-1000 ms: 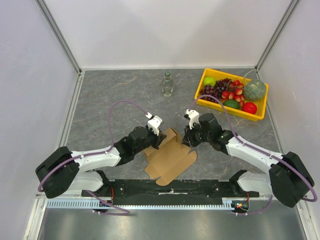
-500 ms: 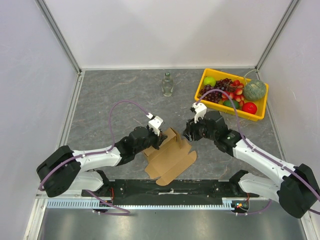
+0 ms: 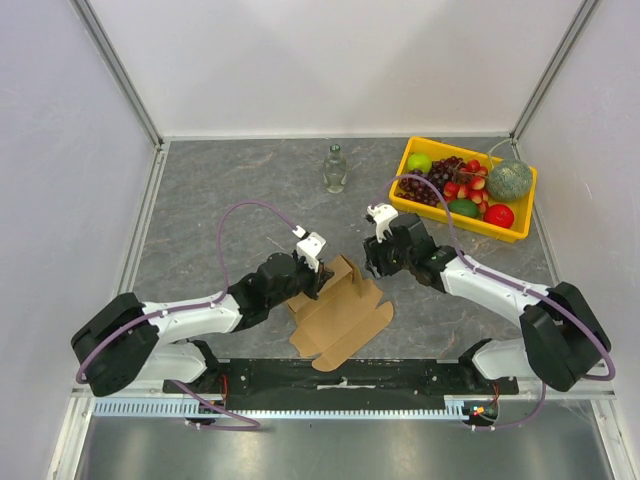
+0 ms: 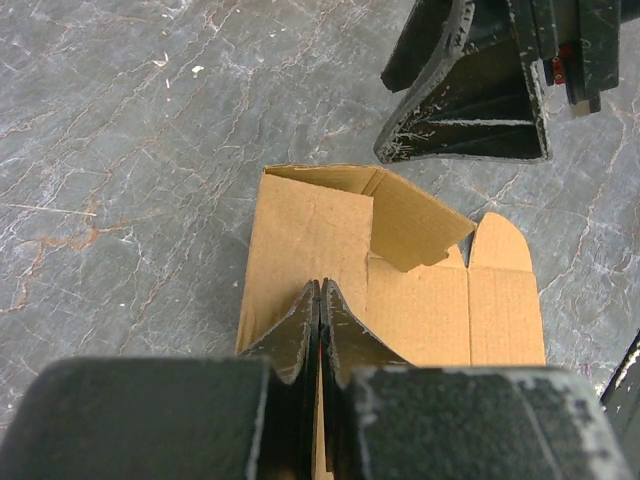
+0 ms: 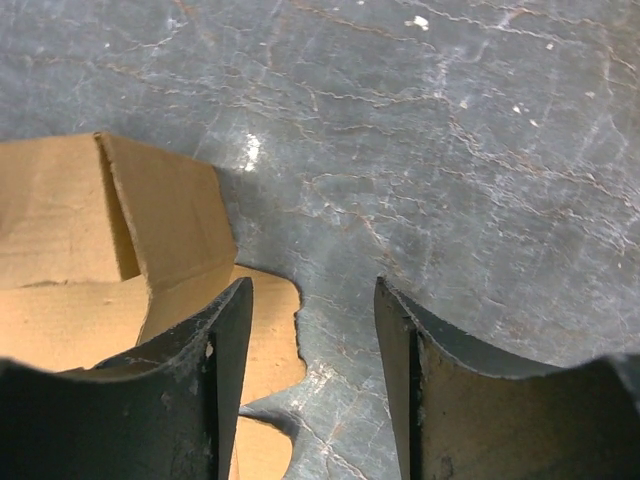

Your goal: Fold the paper box

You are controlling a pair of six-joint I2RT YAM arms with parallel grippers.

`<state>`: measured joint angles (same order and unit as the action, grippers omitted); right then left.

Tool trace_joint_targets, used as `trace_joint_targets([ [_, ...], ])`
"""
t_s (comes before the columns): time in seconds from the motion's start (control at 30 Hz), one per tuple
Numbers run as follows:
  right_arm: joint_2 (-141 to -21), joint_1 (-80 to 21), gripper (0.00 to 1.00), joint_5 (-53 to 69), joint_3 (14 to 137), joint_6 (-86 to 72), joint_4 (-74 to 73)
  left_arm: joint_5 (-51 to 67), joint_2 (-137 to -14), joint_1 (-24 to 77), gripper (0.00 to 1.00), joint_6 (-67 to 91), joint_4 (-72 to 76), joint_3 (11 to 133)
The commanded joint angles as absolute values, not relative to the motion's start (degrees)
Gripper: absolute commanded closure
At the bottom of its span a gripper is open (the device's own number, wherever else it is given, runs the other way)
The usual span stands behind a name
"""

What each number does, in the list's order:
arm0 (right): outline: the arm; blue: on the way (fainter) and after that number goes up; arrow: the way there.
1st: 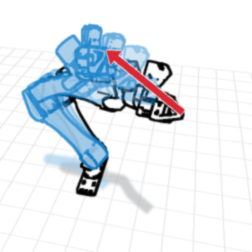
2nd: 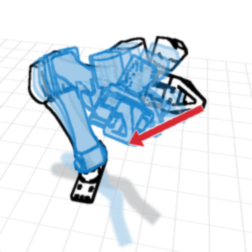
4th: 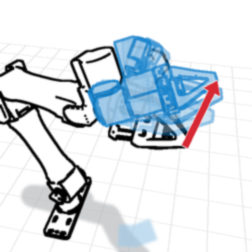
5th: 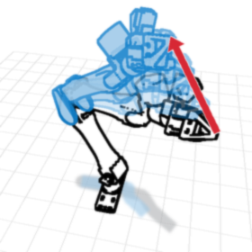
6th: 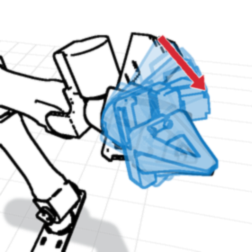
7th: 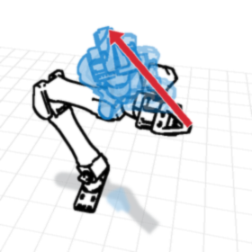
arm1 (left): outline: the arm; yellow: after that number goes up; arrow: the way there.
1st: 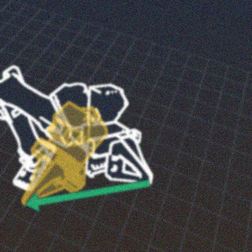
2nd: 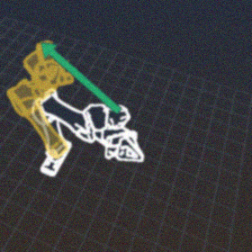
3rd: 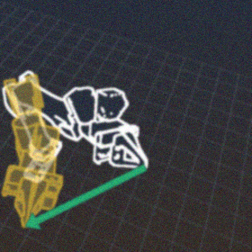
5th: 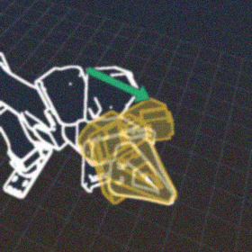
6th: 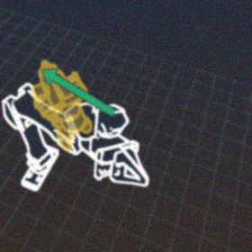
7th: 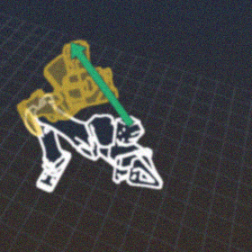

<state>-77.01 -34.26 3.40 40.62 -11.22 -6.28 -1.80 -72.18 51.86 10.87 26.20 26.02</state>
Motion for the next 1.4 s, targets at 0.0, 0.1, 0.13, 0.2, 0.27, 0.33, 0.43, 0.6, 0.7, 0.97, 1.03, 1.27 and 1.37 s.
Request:
trace_joint_targets([
  [0.0,-75.50,-34.19,0.40,8.86,38.68,-6.77,-2.56,-1.93,-70.84,51.86,0.98,8.35,24.35,27.16],
  [0.1,-75.85,-34.19,0.39,11.33,37.53,-6.94,-0.44,-1.85,-70.75,51.86,0.98,8.17,23.73,28.12],
  [0.13,-76.37,-34.19,0.39,11.86,37.53,-7.03,1.13,-1.93,-70.58,51.68,0.98,8.09,23.38,28.47],
  [0.2,-77.69,-34.19,0.39,12.65,37.97,-7.21,1.23,-1.93,-70.49,51.86,0.98,7.91,22.68,29.26],
  [0.27,-78.74,-34.19,0.40,13.62,38.14,-7.56,1.06,-2.20,-69.88,51.77,0.98,7.74,22.15,29.97],
  [0.33,-79.27,-34.10,0.41,14.32,38.06,-7.73,1.23,-2.37,-69.52,51.77,0.98,7.47,21.45,30.67],
  [0.43,-79.45,-34.19,0.42,14.59,37.62,-7.91,1.58,-2.90,-68.56,51.94,0.98,7.12,20.22,31.73],
  [0.6,-79.54,-34.19,0.43,15.29,37.18,-7.82,2.11,-6.32,-66.62,51.77,0.98,6.33,19.78,31.64],
  [0.7,-79.72,-34.19,0.44,15.99,37.09,-7.47,2.37,-9.13,-66.53,51.33,0.97,5.89,19.42,31.47],
  [0.97,-79.80,-34.19,0.46,17.66,37.18,-7.12,2.55,-11.25,-69.69,48.69,0.97,6.24,18.28,30.41],
  [1.03,-79.81,-34.19,0.46,18.02,37.35,-6.94,2.64,-10.99,-70.05,48.25,0.97,6.42,18.81,29.97],
  [1.27,-80.07,-34.19,0.46,19.42,36.91,-6.94,3.08,-8.44,-71.19,46.94,0.78,6.68,21.18,29.09],
  [1.37,-79.98,-34.19,0.46,19.42,36.74,-6.94,3.16,-8.09,-72.15,46.32,0.74,7.03,20.92,29.70],
])
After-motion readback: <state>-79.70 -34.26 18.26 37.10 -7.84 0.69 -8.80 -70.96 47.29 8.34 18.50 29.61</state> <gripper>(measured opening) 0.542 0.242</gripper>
